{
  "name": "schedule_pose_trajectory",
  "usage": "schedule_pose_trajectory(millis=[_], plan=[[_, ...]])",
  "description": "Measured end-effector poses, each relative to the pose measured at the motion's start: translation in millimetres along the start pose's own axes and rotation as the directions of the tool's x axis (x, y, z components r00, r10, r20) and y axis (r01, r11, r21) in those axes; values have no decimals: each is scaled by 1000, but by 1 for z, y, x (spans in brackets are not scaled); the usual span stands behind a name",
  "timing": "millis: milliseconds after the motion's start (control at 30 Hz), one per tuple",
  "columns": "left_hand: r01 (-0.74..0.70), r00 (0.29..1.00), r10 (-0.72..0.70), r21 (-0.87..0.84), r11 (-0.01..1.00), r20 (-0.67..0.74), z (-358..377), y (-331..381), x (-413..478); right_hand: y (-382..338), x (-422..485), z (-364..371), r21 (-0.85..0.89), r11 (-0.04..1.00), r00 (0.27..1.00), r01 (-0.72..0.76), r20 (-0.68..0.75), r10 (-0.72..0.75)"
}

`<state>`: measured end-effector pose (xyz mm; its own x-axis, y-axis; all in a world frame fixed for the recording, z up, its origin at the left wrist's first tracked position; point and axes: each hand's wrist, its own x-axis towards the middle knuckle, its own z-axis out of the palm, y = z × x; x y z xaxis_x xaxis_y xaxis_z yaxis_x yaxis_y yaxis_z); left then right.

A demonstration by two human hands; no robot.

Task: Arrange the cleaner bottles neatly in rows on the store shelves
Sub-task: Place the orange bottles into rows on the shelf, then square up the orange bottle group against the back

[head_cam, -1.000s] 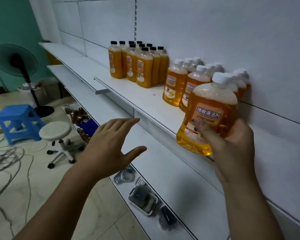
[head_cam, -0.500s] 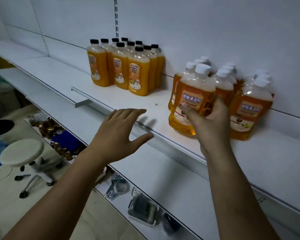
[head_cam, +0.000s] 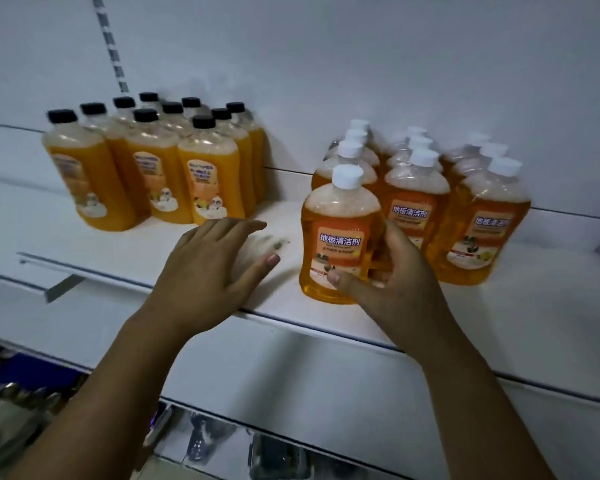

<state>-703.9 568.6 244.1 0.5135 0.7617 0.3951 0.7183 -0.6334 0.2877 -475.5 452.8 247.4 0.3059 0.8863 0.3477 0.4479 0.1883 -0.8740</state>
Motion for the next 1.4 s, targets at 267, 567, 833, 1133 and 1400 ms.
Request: schedule_pose_trajectory(millis=[267,567,833,1133,1400], plan=[[-70,984,71,-13,997,161,13,-17,9,-7,-6,18,-15,997,990,-70,-122,68],[-86,987,84,9,996,138,17,-20,12,-2,9,29,-108,991,972,-75,-230,49],[-78,989,77,3,997,128,15,-20,11,-1,9,23,-71,993,976,-91,-206,74],[-47,988,50,-22,999,144,13,-19,10,0,5,25,-86,994,979,-60,-201,42],[207,978,-139,-743,636,153,-8,-12,35,-39,-14,-60,-312,943,830,111,-493,-261]])
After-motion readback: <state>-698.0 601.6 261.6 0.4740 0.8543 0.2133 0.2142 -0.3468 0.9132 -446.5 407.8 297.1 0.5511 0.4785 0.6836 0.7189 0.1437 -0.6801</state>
